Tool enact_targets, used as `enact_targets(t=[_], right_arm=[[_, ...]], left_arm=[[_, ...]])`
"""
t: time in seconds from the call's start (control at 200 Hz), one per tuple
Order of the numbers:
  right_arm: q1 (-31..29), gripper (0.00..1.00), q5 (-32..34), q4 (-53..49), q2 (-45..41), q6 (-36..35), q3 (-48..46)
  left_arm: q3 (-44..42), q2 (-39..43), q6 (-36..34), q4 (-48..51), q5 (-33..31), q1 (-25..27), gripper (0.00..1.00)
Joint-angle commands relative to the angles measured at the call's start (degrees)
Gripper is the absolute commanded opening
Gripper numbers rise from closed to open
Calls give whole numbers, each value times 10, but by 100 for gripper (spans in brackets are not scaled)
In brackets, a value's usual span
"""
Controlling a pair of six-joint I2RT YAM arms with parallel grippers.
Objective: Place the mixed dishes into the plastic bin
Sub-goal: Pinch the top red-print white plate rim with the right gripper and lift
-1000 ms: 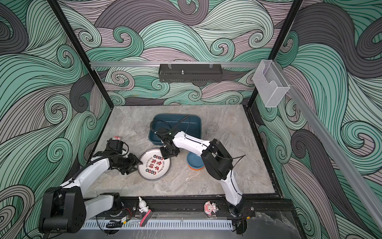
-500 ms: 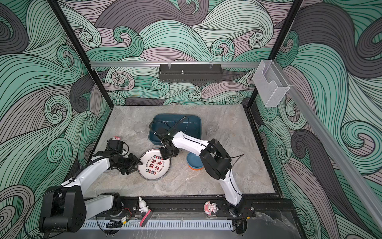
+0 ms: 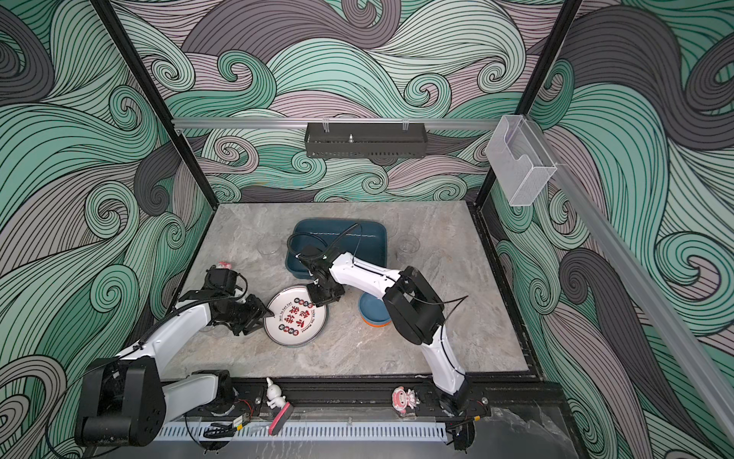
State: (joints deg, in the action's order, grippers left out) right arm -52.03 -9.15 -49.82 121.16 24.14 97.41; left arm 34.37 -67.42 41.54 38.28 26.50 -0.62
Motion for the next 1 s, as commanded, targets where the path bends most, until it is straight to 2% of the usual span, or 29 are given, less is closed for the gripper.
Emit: enact_targets(t=[0.0,0.57,0.81,0.996], right_arm=[[-7,33,-9,-9,11,-5,15],[-8,16,-37,-11,24,-9,19],[-8,13,-46,-10,26,-10,19],[-7,12,-52,-11,28,-11,18]], left_arm=[[-2,0,-2,2,9,-1,46],[-14,29,17,19,8,1,50],[-19,57,28,32,5,1,45],[-19,66,31,38,7,3,38]])
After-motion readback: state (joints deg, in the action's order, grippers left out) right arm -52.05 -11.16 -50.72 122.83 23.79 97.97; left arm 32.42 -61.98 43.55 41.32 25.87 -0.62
